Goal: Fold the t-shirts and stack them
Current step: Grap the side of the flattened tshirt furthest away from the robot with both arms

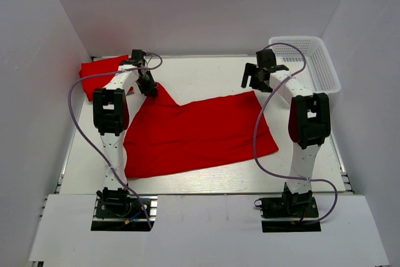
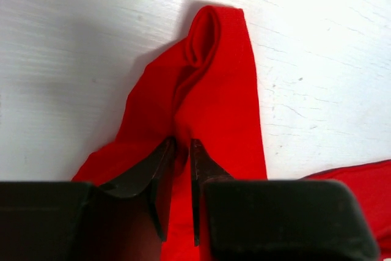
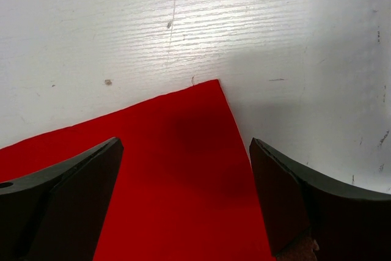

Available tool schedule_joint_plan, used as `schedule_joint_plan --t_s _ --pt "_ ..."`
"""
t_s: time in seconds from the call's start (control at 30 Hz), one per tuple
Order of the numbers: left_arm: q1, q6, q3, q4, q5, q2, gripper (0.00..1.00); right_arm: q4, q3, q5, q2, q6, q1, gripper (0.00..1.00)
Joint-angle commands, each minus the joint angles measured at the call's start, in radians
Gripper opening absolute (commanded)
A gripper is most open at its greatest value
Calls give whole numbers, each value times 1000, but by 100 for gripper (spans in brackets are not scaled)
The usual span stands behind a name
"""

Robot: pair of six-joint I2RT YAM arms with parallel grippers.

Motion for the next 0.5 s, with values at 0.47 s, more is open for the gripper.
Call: schedule_joint_plan --t_s 0.47 --pt "5 2 36 103 -36 -66 0 -25 113 15 90 -1 -7 90"
